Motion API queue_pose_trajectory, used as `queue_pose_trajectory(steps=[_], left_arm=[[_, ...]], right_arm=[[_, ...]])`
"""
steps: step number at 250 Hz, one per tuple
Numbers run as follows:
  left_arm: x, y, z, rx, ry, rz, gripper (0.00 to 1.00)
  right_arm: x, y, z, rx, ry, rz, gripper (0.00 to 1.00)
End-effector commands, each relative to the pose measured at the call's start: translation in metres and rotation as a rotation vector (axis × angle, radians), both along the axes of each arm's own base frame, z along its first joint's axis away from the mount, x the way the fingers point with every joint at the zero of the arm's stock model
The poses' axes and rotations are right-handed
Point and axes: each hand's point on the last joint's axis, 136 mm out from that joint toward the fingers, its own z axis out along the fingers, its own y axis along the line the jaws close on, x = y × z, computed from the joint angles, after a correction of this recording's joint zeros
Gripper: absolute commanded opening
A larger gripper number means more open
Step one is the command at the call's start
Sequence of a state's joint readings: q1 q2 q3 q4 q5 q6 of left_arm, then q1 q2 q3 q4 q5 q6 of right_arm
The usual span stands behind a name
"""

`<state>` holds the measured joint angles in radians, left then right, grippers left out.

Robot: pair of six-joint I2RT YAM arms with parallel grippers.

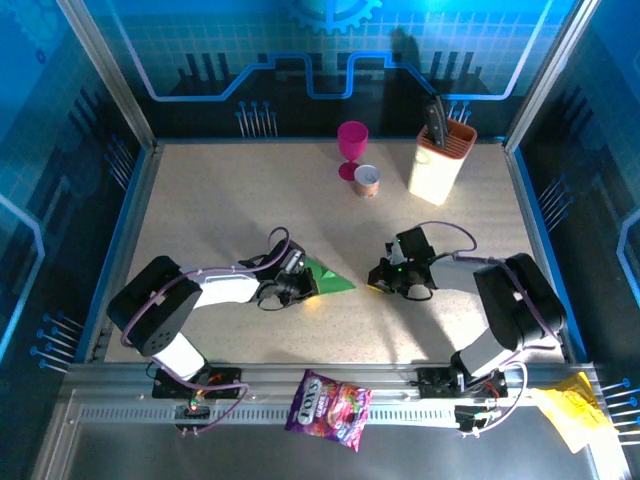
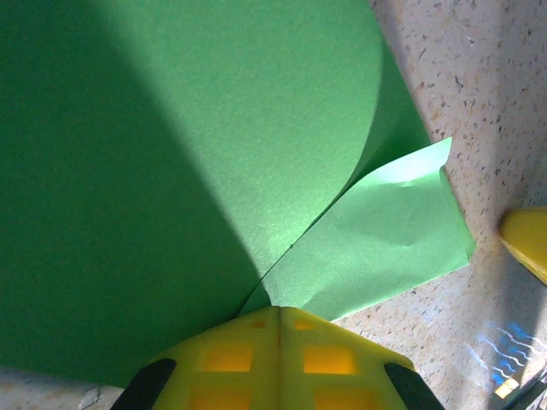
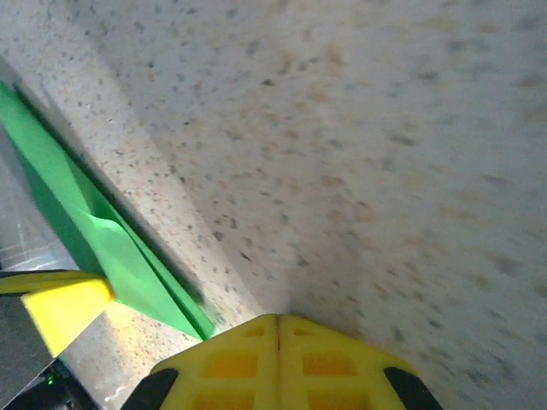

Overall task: Fold a paper plane with a square sheet of paper (pick it up from the middle)
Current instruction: Third fold the triangle at the center of the table.

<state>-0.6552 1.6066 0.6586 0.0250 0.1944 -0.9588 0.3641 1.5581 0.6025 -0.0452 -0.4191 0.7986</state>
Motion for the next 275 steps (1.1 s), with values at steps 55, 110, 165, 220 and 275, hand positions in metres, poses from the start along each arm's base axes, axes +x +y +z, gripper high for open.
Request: queue_pose_trajectory(steps=[55, 110, 165, 220, 275], left_arm=[[-0.037, 0.044, -0.042, 0.219, 0.153, -0.002, 0.00], [-0.036, 0.043, -0.041, 0.221, 0.155, -0.005, 0.00], [-0.034, 0.041, -0.037, 0.217, 0.147, -0.009, 0.00], [-0.023, 0.039, -0.005, 0.141, 0.095, 0.022, 0.00], [0.001, -0.003, 0.055, -0.124, 0.015, 0.136, 0.00]], right_arm=[[0.006, 0.041, 0.031, 0.035, -0.032, 0.132, 0.00], [0.003, 0.073, 0.015, 0.018, -0.006, 0.194, 0.00], [-0.011, 0.050, -0.031, -0.067, 0.094, 0.143, 0.00], [-0.027, 0.026, -0.053, -0.113, 0.176, 0.095, 0.00], [-0.032, 0.023, -0.057, -0.137, 0.214, 0.081, 0.00]])
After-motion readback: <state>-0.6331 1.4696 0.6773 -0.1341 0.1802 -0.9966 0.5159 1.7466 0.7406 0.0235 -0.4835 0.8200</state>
